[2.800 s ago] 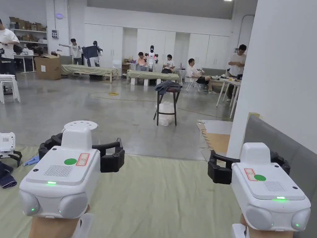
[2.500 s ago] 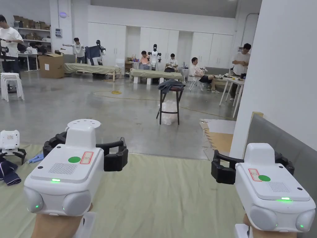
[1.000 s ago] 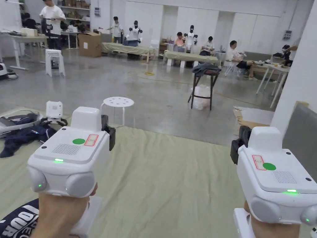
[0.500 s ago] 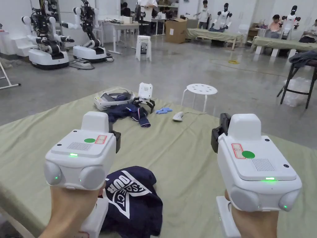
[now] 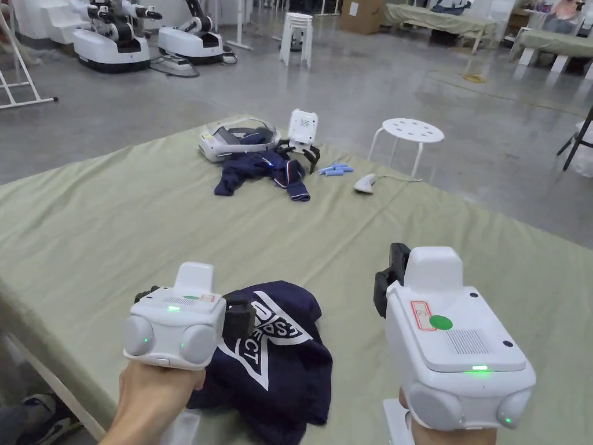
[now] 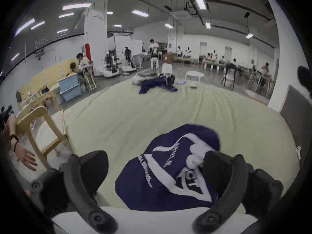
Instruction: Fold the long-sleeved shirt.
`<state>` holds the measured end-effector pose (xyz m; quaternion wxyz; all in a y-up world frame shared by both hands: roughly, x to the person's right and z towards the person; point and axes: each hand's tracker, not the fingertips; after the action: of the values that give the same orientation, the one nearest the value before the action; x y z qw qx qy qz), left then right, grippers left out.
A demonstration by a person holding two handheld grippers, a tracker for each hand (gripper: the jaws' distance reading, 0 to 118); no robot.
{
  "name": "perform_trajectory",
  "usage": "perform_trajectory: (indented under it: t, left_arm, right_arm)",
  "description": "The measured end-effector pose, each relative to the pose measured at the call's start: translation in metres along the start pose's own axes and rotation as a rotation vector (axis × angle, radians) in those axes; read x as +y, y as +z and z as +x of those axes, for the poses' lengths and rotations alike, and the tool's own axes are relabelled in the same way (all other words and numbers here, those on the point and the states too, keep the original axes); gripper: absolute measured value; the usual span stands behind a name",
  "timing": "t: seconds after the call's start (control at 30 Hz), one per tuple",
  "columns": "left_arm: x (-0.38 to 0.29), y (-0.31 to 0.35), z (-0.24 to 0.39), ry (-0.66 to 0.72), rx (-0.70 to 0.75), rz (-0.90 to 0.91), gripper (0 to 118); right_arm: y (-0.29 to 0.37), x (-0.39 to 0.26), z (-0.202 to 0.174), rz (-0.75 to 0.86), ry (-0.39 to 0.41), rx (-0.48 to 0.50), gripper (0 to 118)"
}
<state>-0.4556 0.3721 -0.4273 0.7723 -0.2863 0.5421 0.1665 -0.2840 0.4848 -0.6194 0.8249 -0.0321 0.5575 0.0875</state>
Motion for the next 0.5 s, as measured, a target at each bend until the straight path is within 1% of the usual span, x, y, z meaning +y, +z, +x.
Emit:
perform_trajectory:
  t: [0.03, 0.07, 0.13, 0.2, 0.27, 0.3, 0.37, 0.4, 0.43, 0.47, 0.5]
  left_arm:
    - [0.021, 0.007, -0.007, 0.012, 0.012, -0.026, 111]
    - [0.023, 0.001, -0.009, 0.012, -0.013, -0.021, 111]
    - [0.022, -0.020, -0.007, -0.001, -0.032, -0.111, 111]
    - [0.011, -0.050, 0.002, -0.026, -0.043, -0.179, 111]
    - [-0.002, -0.079, 0.006, -0.031, -0.092, -0.351, 110]
    - [-0.013, -0.100, 0.005, -0.011, -0.093, -0.422, 110]
    - [-0.025, -0.114, -0.009, 0.163, -0.170, -0.426, 109]
    - [-0.021, -0.109, -0.014, 0.193, -0.151, -0.392, 107]
    - [-0.017, -0.112, -0.015, 0.132, -0.136, -0.385, 101]
    - [-0.019, -0.107, -0.013, 0.155, -0.167, -0.470, 76]
    - [-0.014, -0.099, -0.017, 0.148, -0.168, -0.401, 29]
  right_arm:
    - [-0.004, -0.004, -0.001, -0.021, -0.001, 0.006, 0]
    - [-0.007, -0.008, -0.002, -0.021, 0.012, 0.008, 0]
    - [-0.017, -0.021, 0.003, -0.033, 0.023, 0.007, 0]
    - [-0.024, -0.029, 0.005, -0.055, 0.010, 0.014, 0]
    - [-0.023, -0.026, 0.002, -0.075, 0.016, 0.013, 0]
    - [-0.024, -0.027, 0.000, -0.086, 0.034, 0.012, 0]
    - [-0.023, -0.032, 0.000, -0.104, 0.049, 0.021, 0]
    - [-0.021, -0.036, 0.000, -0.106, 0.052, 0.030, 0]
    - [-0.019, -0.037, 0.001, -0.105, 0.058, 0.027, 0]
    - [-0.018, -0.037, 0.004, -0.104, 0.063, 0.020, 0]
    - [-0.017, -0.036, 0.008, -0.105, 0.059, 0.016, 0]
